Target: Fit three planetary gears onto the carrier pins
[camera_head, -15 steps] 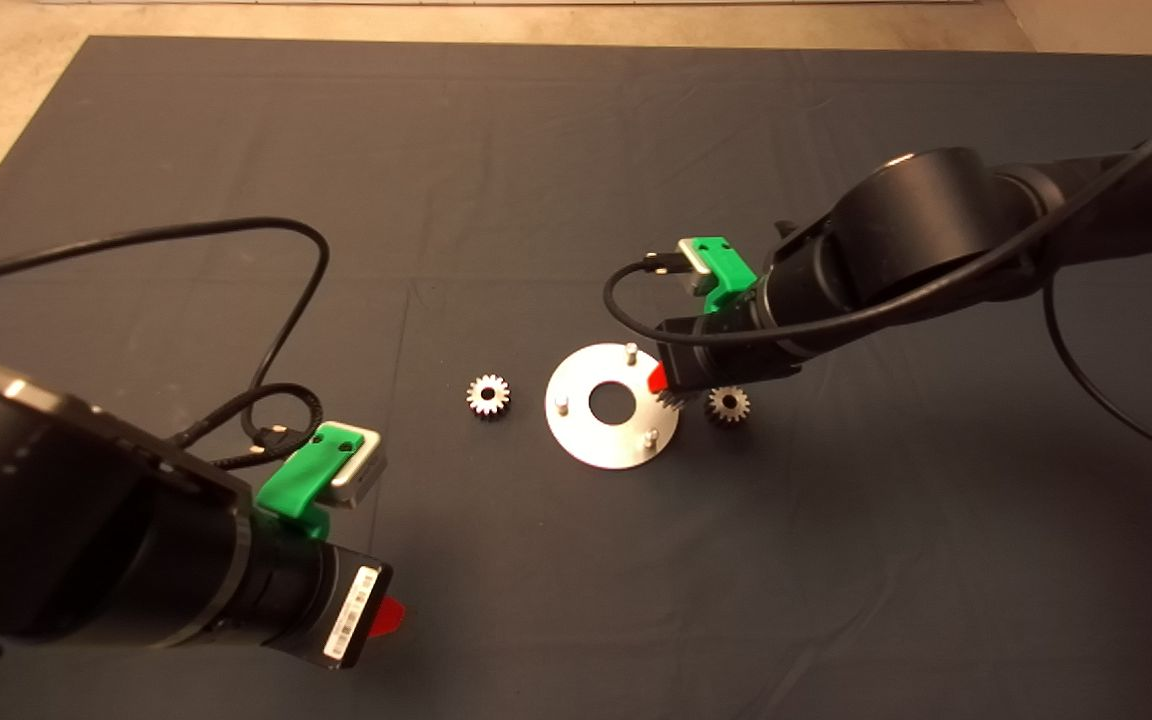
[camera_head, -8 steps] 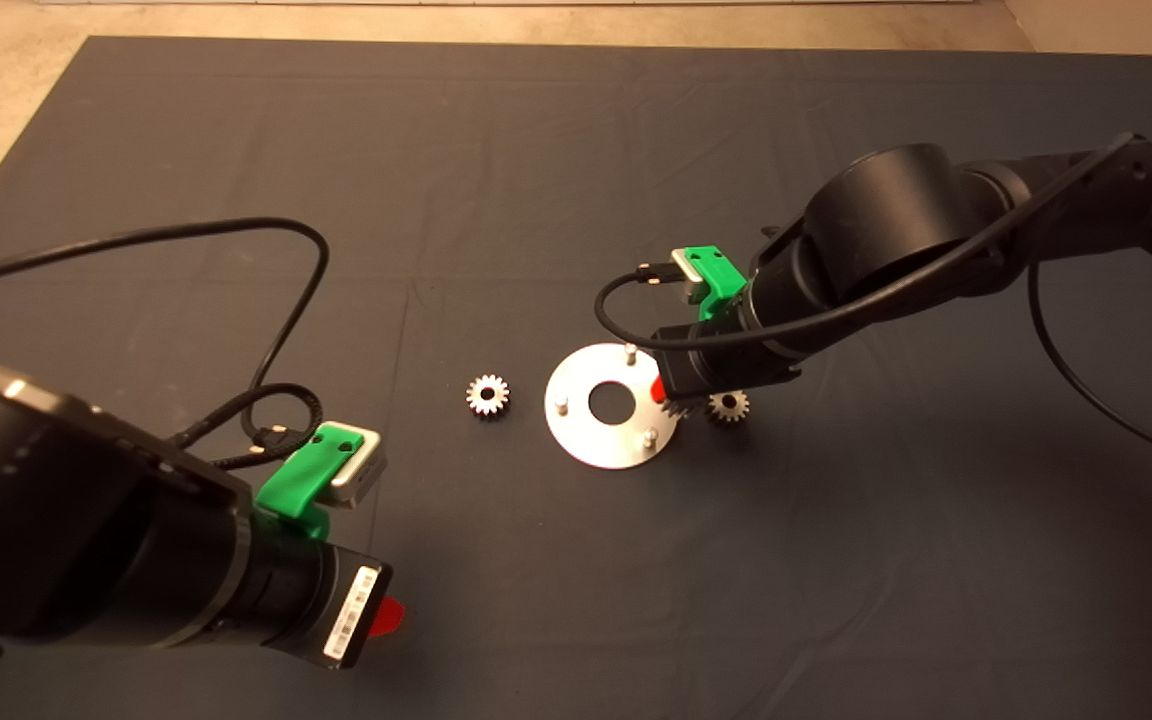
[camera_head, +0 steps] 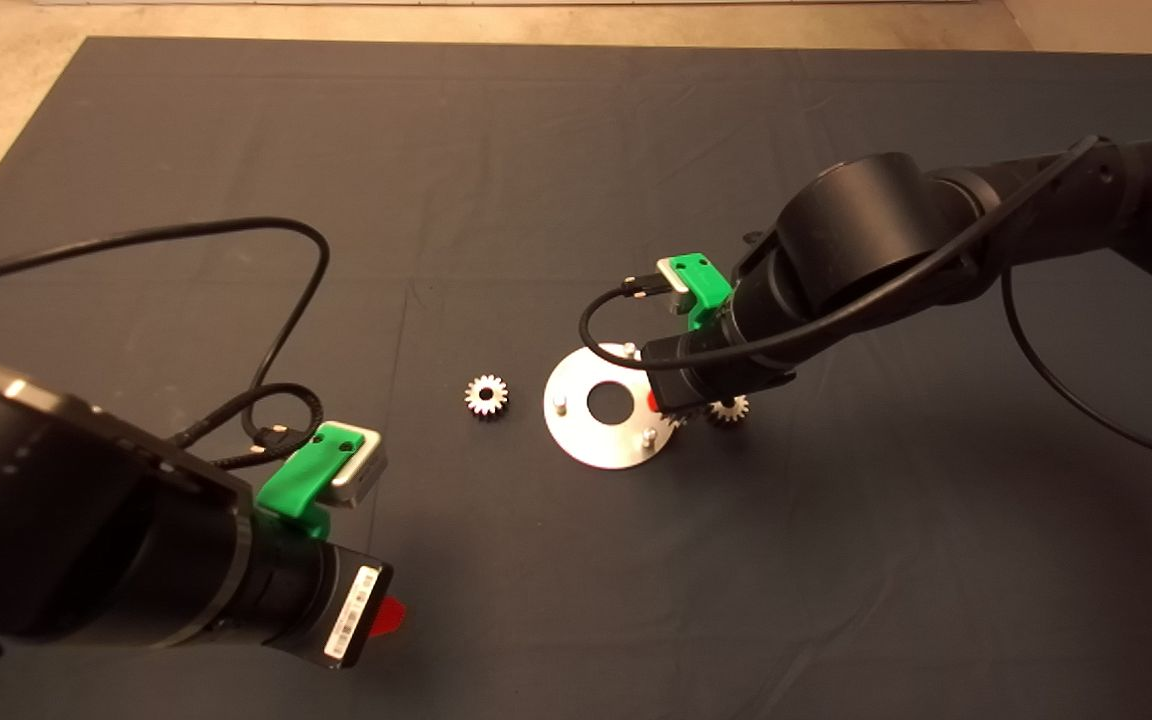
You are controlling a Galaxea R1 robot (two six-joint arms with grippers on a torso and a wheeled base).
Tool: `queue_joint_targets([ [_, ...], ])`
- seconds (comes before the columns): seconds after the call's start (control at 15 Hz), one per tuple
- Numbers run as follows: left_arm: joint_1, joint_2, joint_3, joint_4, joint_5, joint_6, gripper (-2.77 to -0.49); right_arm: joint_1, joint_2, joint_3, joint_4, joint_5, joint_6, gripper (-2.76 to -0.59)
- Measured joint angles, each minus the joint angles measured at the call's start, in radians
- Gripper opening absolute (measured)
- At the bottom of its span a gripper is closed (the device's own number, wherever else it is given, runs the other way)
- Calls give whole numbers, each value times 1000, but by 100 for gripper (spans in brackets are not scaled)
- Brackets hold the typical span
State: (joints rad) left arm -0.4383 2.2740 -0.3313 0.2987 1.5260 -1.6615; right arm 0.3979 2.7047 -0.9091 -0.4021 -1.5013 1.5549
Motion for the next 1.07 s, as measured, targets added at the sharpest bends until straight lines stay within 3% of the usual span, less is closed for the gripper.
queue_joint_targets([
  [0.13, 0, 0, 0, 0, 0, 0, -162, -7, 2, 0, 0, -9, -12, -240],
  [0.27, 0, 0, 0, 0, 0, 0, -162, -33, 1, 0, 0, -17, -18, -240],
  [0.47, 0, 0, 0, 0, 0, 0, -162, -62, 2, 0, 1, -18, -37, -240],
  [1.07, 0, 0, 0, 0, 0, 0, -162, -62, 17, -16, 1, -15, -51, -241],
])
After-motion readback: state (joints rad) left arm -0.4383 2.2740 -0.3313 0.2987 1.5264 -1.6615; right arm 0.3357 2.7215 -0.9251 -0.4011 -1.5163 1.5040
